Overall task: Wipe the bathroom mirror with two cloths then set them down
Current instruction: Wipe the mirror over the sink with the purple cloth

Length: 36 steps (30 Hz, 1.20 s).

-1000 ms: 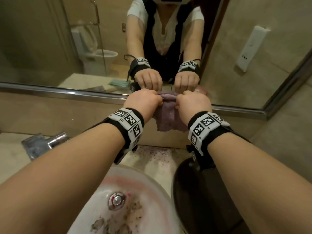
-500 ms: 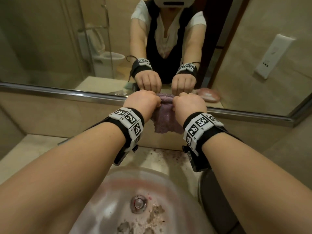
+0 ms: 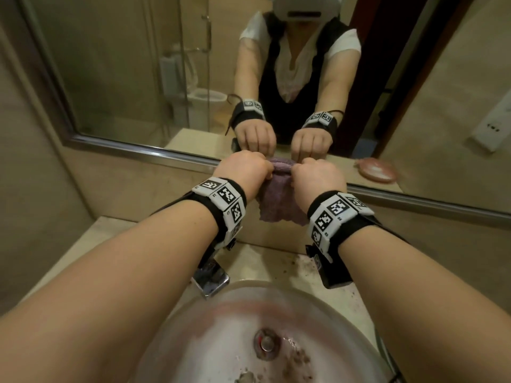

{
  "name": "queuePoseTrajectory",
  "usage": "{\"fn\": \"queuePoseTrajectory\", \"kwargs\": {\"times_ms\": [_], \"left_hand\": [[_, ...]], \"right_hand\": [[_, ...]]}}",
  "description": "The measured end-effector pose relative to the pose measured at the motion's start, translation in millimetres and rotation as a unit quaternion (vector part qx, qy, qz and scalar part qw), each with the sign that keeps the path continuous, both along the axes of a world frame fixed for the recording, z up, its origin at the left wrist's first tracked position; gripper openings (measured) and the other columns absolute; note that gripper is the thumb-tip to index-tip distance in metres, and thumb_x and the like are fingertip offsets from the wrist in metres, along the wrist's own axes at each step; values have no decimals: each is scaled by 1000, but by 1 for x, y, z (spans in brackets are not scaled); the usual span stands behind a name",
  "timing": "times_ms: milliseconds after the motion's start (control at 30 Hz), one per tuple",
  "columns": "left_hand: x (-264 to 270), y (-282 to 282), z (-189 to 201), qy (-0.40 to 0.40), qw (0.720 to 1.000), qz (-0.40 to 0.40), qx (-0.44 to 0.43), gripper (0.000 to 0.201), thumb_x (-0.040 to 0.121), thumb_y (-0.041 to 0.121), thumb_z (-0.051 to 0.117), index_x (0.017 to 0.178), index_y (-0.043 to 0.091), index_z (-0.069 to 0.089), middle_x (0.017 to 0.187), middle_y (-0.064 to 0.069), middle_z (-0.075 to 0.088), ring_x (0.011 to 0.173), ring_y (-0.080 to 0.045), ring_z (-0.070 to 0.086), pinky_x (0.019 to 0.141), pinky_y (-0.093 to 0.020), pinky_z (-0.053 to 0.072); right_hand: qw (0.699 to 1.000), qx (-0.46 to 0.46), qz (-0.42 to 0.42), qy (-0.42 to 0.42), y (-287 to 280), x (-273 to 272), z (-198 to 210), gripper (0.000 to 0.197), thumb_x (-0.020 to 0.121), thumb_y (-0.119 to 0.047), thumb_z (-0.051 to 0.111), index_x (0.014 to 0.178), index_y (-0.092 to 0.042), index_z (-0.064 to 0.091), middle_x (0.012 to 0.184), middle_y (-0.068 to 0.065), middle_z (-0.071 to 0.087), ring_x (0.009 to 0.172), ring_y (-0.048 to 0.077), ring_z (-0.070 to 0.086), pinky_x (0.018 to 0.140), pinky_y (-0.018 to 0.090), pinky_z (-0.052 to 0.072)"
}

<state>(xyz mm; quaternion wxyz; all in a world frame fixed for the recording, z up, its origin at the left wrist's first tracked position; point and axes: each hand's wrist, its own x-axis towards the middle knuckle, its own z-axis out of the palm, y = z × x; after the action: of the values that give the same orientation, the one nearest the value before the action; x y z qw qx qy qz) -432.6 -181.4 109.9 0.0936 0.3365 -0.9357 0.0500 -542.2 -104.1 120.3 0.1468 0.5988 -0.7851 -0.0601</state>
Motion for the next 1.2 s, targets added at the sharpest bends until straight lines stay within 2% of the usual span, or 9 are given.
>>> {"fn": "queuePoseTrajectory", "kwargs": {"times_ms": [333, 500, 700, 900, 1000, 1067, 1100, 1167, 1200], "left_hand": [[59, -41, 0, -5, 1000, 8, 6, 27, 95, 24, 47, 117, 23, 63, 116, -5, 58, 108, -27, 54, 82, -32, 41], [104, -69, 0, -9, 1000, 17, 4, 24, 93, 23, 52, 114, 26, 64, 114, -3, 58, 106, -26, 54, 81, -33, 41], [165, -104, -1, 4, 999, 46, 7, 25, 94, 28, 49, 114, 24, 65, 113, -3, 59, 106, -26, 54, 84, -32, 42], [210, -131, -3, 5, 997, 73, 8, 26, 93, 28, 49, 115, 25, 64, 116, -3, 58, 109, -26, 54, 86, -33, 43], [229, -138, -3, -1, 995, 102, -7, 26, 93, 28, 49, 116, 25, 62, 116, -4, 59, 108, -27, 55, 84, -35, 45], [242, -141, -1, -14, 991, 129, -32, 27, 94, 26, 48, 119, 24, 60, 115, -5, 60, 108, -27, 56, 82, -36, 47], [248, -142, -1, -27, 989, 137, -46, 28, 94, 25, 47, 120, 23, 59, 116, -5, 60, 108, -27, 56, 82, -36, 47], [258, -141, -3, -57, 986, 136, -71, 30, 95, 24, 43, 120, 19, 59, 118, -4, 60, 110, -27, 55, 85, -35, 46], [261, -140, -6, -65, 986, 134, -75, 33, 96, 24, 41, 121, 16, 60, 120, -5, 58, 113, -27, 53, 88, -34, 44]], "right_hand": [[1000, -5, 12, -6, -38, 58, -2, 29, 95, -12, 40, 119, -13, 55, 114, 9, 56, 105, 28, 54, 80, 35, 45], [999, -24, 21, -20, -65, 102, -2, 29, 95, -12, 39, 118, -12, 56, 114, 9, 56, 106, 28, 54, 79, 35, 44], [998, -27, 43, -29, -103, 161, -2, 29, 96, -13, 39, 119, -13, 55, 115, 8, 55, 108, 26, 52, 75, 33, 41], [997, 18, 69, -29, -127, 203, 5, 32, 96, -12, 38, 124, -10, 53, 119, 9, 52, 112, 27, 49, 82, 34, 43], [995, 41, 83, -35, -131, 223, 2, 36, 91, -15, 50, 127, -10, 51, 125, 8, 48, 118, 26, 44, 87, 34, 42], [993, 42, 103, -45, -137, 235, -3, 45, 88, -17, 55, 132, -10, 46, 130, 8, 45, 122, 26, 41, 91, 34, 41], [991, 42, 118, -53, -141, 240, -8, 49, 90, -17, 53, 136, -10, 40, 135, 9, 43, 126, 26, 38, 95, 34, 39], [984, 63, 152, -69, -152, 249, -16, 57, 95, -17, 45, 146, -12, 22, 148, 9, 29, 137, 25, 26, 107, 34, 28], [980, 86, 166, -72, -155, 253, -18, 61, 96, -16, 42, 149, -12, 12, 154, 8, 18, 142, 23, 16, 113, 33, 19]]}}
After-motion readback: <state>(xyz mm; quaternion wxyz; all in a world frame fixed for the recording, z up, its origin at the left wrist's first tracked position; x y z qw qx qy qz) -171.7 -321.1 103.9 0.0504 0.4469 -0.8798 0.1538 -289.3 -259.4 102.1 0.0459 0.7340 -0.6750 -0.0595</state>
